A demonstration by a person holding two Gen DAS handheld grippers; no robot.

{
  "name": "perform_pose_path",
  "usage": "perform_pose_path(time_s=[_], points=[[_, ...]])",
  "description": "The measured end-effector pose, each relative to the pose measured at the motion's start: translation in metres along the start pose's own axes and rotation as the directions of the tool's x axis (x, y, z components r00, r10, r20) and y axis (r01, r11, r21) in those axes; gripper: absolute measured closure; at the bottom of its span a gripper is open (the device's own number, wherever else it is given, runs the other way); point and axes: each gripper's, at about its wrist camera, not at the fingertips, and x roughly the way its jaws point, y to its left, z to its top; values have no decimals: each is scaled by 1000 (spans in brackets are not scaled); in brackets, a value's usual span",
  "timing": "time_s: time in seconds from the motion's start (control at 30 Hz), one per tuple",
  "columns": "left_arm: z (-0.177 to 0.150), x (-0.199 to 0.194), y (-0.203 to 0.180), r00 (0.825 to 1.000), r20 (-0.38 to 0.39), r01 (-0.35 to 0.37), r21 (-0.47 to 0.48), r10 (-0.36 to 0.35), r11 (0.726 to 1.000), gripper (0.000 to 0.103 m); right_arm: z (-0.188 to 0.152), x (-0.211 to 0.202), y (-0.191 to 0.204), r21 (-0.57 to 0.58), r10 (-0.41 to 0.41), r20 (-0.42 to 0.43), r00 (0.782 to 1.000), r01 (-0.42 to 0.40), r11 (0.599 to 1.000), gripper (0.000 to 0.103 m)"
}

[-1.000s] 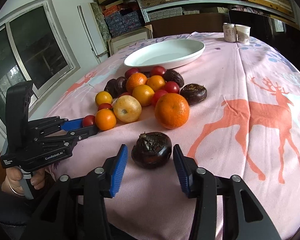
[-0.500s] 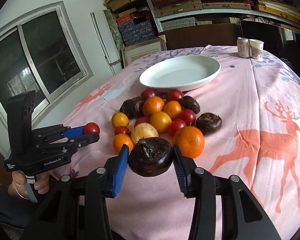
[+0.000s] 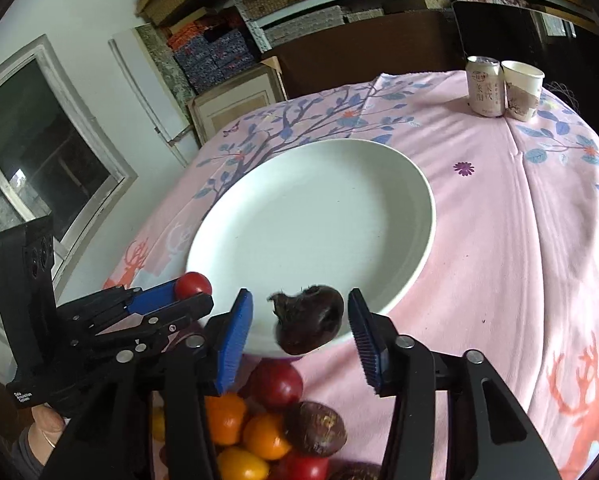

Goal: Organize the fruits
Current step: 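Carry both fruits over the white plate and open both tools to release them, then grasp a mandarin orange with the left tool while the right tool grasps a small orange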

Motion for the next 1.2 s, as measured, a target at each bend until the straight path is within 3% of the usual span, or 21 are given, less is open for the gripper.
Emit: perform_pose_path(time_s=[0.13,0.23,0.4,0.53,0.6,0.67,0.97,1.2], points=[[-11,-23,3,997,72,-21,11,20,1000,43,-14,-14,-2,1,-18,41,999,18,1000,41],[-43,-50,-4,995,97,-28,58,22,998,41,-43,-33,1,-34,-10,56,998,12,999,40],[-111,-84,-30,996,89,-2,173,-14,985,41,-98,-70,-6,-42,15,120,993,-10,999,18],[-158,-96,-49,996,56,53,226,-67,973,41,-130,-90,-25,10,37,181,983,-39,999,15],[-173,-96,-59,996,45,67,241,-80,968,49,-137,-92,-32,29,43,184,982,-50,998,15],[-180,-90,-67,997,25,70,247,-79,966,59,-141,-86,-37,42,34,162,986,-41,998,15],[-179,-69,-72,999,35,13,193,-20,981,59,-146,-86,-34,30,42,163,986,-47,998,15],[-182,-84,-64,997,47,56,150,-63,987,64,-164,-85,-22,-62,43,81,996,-38,997,15]])
